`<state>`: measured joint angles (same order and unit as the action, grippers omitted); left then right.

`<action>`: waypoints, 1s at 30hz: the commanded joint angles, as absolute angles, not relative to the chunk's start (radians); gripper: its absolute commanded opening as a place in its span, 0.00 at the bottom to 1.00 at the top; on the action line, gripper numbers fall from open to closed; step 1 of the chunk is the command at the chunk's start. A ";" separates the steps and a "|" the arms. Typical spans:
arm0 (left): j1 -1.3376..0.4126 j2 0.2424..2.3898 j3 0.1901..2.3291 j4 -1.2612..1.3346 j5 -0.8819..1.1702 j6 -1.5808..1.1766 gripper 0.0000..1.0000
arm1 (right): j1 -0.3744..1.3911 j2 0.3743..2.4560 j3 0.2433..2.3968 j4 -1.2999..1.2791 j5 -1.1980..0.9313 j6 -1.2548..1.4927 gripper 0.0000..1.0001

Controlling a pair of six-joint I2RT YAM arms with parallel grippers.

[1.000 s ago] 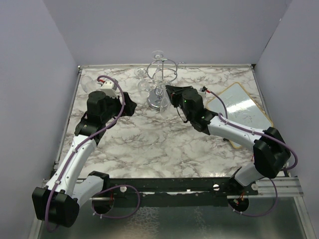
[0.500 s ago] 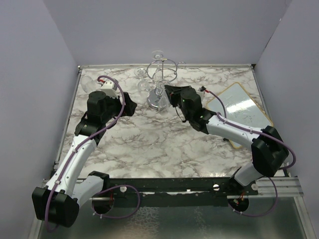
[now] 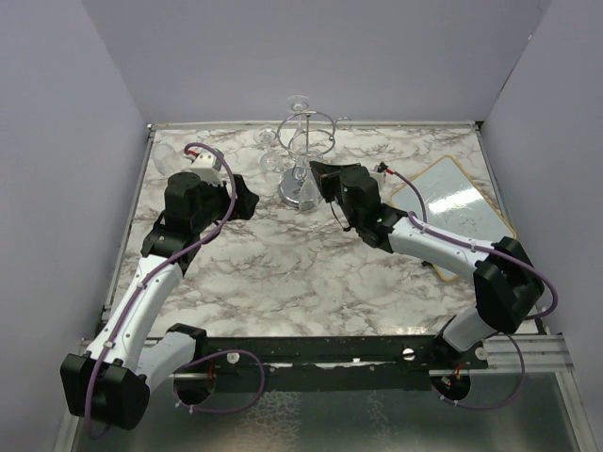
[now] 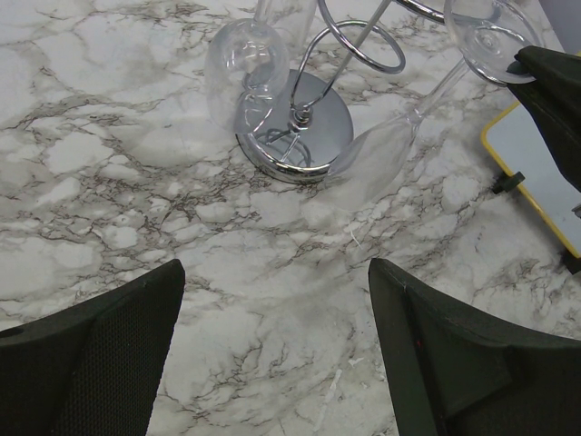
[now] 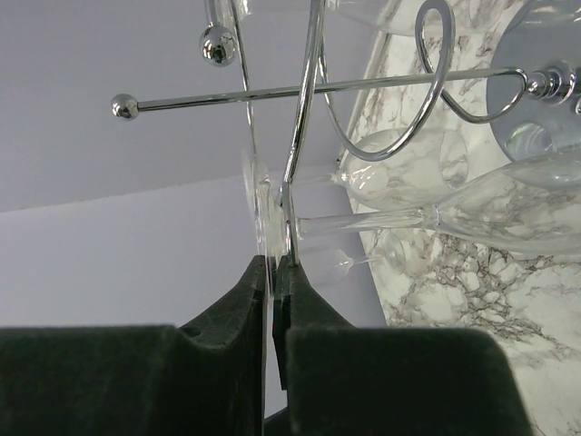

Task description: Take the wine glass off the wine glass rack

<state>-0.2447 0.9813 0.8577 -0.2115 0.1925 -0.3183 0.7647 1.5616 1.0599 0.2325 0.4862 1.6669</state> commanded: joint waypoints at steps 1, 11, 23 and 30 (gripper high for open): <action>-0.253 0.975 0.858 -0.213 0.183 -0.307 0.84 | 0.767 1.531 1.063 0.267 0.527 1.661 0.01; -0.253 0.989 0.859 -0.216 0.186 -0.307 0.84 | 0.767 1.459 1.010 0.280 0.508 1.654 0.01; -0.253 0.994 0.856 -0.214 0.178 -0.305 0.84 | 0.767 1.386 0.953 0.312 0.441 1.608 0.01; -0.252 0.997 0.853 -0.212 0.175 -0.305 0.84 | 0.767 1.337 0.909 0.319 0.398 1.596 0.01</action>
<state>-0.2493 0.9932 0.8577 -0.2115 0.1925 -0.3183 0.7643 1.3857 0.9283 0.2623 0.4324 1.6169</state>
